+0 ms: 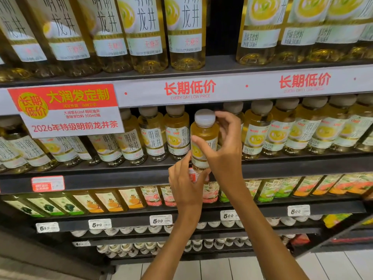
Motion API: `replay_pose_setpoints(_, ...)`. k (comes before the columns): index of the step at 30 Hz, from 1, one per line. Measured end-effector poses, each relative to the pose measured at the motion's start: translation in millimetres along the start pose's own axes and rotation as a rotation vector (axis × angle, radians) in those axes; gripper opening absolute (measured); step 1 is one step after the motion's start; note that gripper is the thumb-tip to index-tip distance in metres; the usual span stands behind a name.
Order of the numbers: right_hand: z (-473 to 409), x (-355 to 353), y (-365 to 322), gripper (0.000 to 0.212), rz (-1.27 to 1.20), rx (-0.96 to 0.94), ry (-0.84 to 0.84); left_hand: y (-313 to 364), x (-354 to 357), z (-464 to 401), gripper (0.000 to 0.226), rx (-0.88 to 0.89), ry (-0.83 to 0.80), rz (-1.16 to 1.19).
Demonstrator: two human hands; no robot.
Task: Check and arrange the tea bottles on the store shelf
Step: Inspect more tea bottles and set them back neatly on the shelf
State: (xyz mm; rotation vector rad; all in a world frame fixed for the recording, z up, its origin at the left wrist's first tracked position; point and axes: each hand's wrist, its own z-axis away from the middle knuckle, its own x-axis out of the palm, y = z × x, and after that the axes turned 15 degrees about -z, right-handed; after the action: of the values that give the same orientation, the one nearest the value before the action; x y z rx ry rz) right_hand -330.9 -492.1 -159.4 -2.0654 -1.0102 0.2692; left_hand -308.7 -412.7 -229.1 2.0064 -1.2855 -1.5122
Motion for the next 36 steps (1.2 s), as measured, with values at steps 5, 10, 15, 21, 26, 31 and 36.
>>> replay_pose_setpoints(5,0.6,-3.0,1.8,0.055,0.332,-0.197,-0.026,2.4,1.8,-1.8,0.087,-0.024,0.037,-0.033)
replay_pose_setpoints(10,-2.2,-3.6,1.7,0.044,0.474,-0.271,-0.049,6.4,7.2,-3.4,0.061,-0.051,0.063,-0.043)
replay_pose_setpoints(15,-7.8,-2.7,7.2,0.040,0.540,-0.315,-0.062,9.1,14.2,-3.2,0.057,-0.069,0.087,0.042)
replay_pose_setpoints(21,-15.3,-0.5,11.4,0.023,0.585,-0.261,-0.071,8.5,14.8,-0.1,0.045,-0.021,0.035,0.054)
replay_pose_setpoints(26,-15.5,6.5,8.3,0.025,0.663,-0.313,-0.043,6.0,7.7,0.4,0.039,-0.005,0.045,0.091)
replay_pose_setpoints(31,-25.9,40.2,-1.9,0.028,0.868,-0.407,-0.181,-4.5,-7.8,-5.3,0.035,-0.054,0.147,0.139)
replay_pose_setpoints(36,-29.9,54.9,2.1,0.041,1.009,-0.256,-0.346,-20.3,-21.8,-10.5,0.040,-0.031,0.125,0.112)
